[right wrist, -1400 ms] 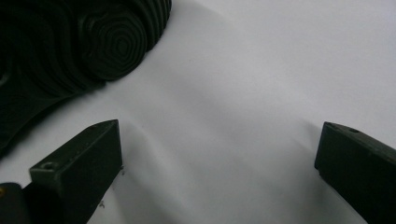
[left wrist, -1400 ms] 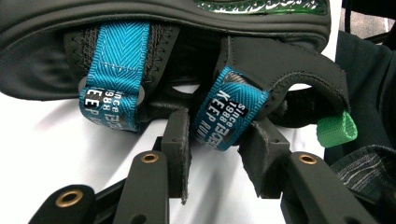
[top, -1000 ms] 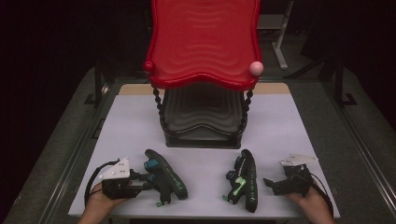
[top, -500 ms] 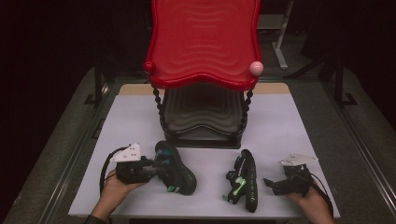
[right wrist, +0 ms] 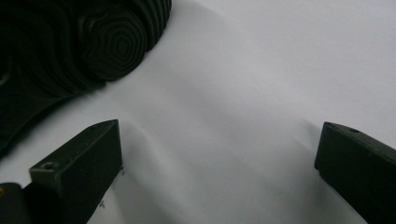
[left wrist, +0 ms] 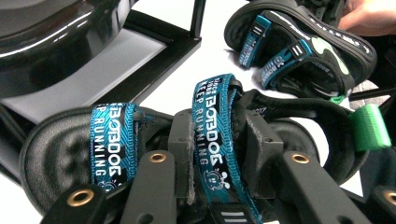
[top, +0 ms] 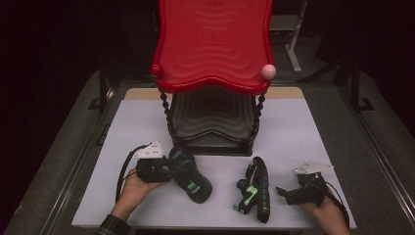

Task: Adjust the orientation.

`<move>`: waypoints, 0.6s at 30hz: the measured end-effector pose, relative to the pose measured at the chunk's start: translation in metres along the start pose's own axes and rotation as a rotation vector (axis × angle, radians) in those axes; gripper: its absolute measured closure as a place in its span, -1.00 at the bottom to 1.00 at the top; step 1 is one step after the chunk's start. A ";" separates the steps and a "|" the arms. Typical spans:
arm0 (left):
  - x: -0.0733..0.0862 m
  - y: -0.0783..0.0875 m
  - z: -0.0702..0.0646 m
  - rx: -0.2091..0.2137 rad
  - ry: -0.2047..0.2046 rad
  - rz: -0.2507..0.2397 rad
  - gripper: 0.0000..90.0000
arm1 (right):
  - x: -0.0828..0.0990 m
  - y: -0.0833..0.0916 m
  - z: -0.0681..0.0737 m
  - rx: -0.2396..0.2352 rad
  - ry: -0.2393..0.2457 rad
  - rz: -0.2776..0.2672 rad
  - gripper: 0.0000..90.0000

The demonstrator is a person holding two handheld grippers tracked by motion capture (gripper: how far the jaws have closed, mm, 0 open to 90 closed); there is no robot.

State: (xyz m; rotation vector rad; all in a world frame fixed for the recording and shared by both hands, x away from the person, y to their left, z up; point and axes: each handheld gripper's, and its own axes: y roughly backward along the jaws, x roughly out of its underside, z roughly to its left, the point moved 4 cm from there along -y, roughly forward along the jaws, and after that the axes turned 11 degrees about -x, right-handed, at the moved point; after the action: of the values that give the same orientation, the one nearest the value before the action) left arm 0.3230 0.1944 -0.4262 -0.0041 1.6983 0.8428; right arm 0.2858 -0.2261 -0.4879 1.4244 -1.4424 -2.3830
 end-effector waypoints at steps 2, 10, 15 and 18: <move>-0.002 -0.005 0.000 -0.005 0.007 0.000 0.45 | 0.000 0.000 0.000 0.000 0.000 0.000 -1.00; -0.005 -0.007 -0.002 -0.017 0.023 -0.013 0.22 | 0.000 0.000 0.000 0.000 0.000 0.000 -1.00; -0.005 -0.008 -0.002 -0.052 0.040 0.011 0.04 | 0.000 0.000 0.000 0.000 0.000 0.000 -1.00; -0.005 -0.015 -0.003 -0.032 0.055 0.014 0.01 | 0.000 0.000 0.000 0.000 0.001 0.000 -1.00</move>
State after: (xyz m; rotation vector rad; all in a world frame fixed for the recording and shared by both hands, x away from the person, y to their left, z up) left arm 0.3283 0.1797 -0.4291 -0.0377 1.7377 0.8871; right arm 0.2859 -0.2261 -0.4879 1.4249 -1.4424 -2.3822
